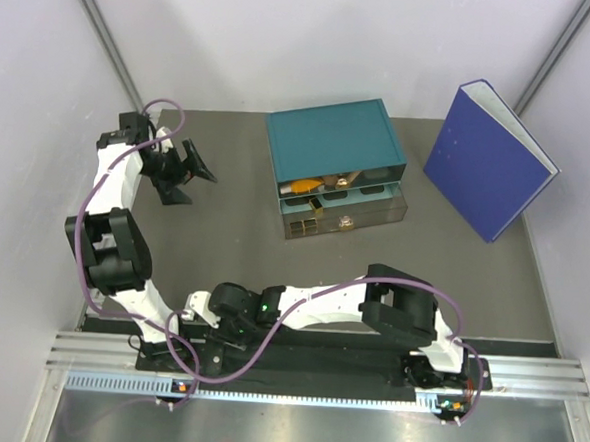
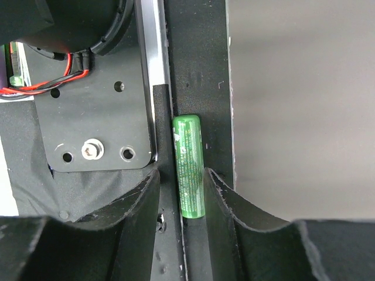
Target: Organize the makeup
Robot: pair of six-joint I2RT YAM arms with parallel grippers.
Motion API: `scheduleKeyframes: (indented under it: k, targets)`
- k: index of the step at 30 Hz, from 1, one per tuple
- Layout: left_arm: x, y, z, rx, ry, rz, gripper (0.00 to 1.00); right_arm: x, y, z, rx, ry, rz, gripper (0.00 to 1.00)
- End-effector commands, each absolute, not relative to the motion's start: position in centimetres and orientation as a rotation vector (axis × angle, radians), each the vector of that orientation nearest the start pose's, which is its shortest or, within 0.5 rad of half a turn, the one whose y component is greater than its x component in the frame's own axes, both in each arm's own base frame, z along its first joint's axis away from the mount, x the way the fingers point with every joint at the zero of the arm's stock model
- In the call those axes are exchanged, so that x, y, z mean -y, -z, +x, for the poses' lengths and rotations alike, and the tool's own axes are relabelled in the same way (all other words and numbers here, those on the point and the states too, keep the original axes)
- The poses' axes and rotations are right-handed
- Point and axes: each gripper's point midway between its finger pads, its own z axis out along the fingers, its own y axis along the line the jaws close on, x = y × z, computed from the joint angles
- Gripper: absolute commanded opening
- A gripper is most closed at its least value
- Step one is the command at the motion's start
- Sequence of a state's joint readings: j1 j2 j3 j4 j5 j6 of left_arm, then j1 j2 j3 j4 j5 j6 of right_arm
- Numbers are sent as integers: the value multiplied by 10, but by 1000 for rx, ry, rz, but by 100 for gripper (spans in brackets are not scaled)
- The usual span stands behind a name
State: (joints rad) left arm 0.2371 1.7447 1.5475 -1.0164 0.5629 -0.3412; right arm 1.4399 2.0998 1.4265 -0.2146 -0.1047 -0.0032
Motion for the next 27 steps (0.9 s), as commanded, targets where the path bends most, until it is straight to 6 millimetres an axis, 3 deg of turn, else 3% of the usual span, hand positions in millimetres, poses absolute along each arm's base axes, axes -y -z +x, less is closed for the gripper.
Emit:
scheduleKeyframes:
  k: [1,14,27]
  targets:
    - [21,-188,371,-2572,820,-582,99,-493,20,62,-1976,-577,-1751,35]
    - [26,-193,368,-2548,850,-585,99,-484,13,90,-1989,-493,-1668,35]
    - [27,-204,376,-2519,877,-578,99,-469,25,117,-2072,-380,-1542,35]
